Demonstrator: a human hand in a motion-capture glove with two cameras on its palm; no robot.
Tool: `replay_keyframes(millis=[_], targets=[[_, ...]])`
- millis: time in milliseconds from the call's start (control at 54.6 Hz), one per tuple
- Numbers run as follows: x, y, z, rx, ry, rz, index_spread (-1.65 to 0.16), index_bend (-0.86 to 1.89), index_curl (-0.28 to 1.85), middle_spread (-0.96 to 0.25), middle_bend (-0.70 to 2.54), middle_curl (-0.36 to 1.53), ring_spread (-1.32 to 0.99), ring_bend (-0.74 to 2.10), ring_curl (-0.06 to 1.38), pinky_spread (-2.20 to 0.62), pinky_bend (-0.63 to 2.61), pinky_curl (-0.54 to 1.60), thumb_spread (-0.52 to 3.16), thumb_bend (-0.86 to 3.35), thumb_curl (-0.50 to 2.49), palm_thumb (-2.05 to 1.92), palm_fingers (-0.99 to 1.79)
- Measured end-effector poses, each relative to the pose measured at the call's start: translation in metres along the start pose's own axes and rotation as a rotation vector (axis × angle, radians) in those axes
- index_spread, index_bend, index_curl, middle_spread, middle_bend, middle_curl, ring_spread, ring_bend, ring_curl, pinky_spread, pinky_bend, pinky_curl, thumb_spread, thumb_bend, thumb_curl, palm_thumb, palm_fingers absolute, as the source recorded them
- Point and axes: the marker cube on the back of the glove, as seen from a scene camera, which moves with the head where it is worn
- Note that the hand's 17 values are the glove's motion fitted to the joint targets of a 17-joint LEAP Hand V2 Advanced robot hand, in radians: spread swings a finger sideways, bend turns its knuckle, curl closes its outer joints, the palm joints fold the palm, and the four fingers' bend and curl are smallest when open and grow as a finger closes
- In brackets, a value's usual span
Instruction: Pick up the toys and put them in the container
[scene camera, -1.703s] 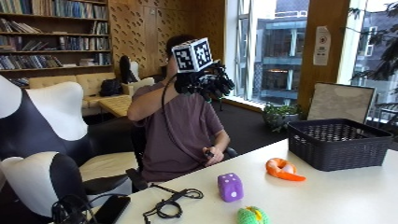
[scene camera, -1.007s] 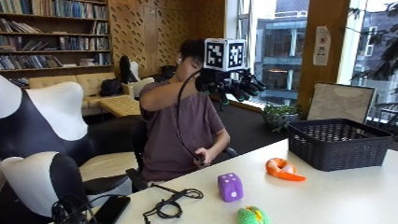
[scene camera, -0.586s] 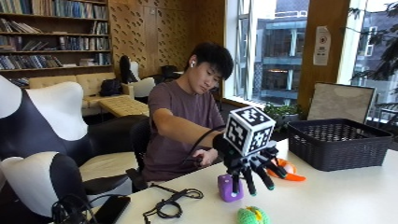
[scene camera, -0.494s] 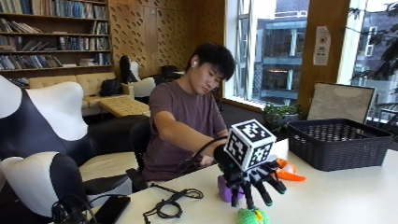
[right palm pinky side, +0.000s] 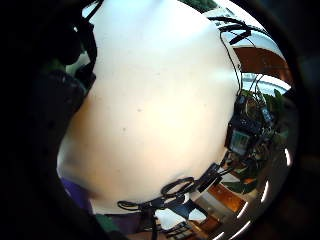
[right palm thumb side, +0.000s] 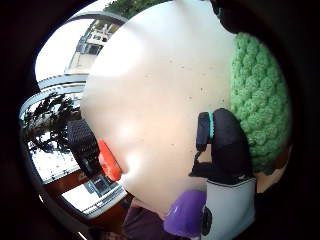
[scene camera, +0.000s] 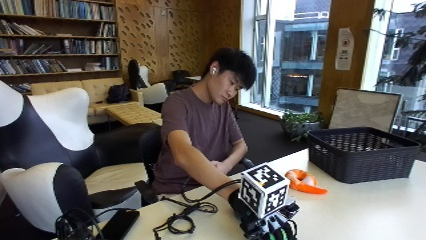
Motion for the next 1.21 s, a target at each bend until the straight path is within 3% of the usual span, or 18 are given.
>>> replay_keyframes(millis=[73,165,384,696,1007,1208], targets=[[0.001,-0.004,-0.002,0.017,-0.042,0.0,-0.26,0.14,0.12,-0.03,0.25,0.24,-0.16,1.01,0.36,-0.23,1.29,0.38,1.57,0.18,0.32,0.31,0.45],[0.0,-0.006,-0.004,0.0,-0.117,0.017,-0.26,0.15,0.14,-0.06,0.31,0.28,-0.24,1.02,0.39,-0.3,1.28,0.39,1.52,0.25,0.41,0.5,0.5],[-0.02,0.009,-0.054,0.002,-0.164,0.003,-0.3,0.55,0.29,-0.23,0.55,0.4,-0.39,1.09,0.46,-0.35,1.1,0.39,1.15,0.3,0.65,0.74,0.83],[-0.082,0.058,-0.187,0.132,-0.109,-0.106,-0.3,0.86,0.51,-0.35,0.76,0.58,-0.48,1.2,0.58,-0.37,1.13,0.47,0.8,0.35,0.92,0.76,0.76],[-0.222,0.126,-0.308,0.291,-0.003,-0.286,-0.28,0.97,0.69,-0.39,0.88,0.73,-0.49,1.3,0.68,-0.37,1.25,0.55,0.49,0.42,1.16,0.7,0.62],[-0.365,0.158,-0.319,0.33,0.03,-0.555,-0.28,1.0,0.79,-0.4,0.92,0.8,-0.49,1.35,0.73,-0.36,1.31,0.58,0.34,0.47,1.28,0.66,0.55]])
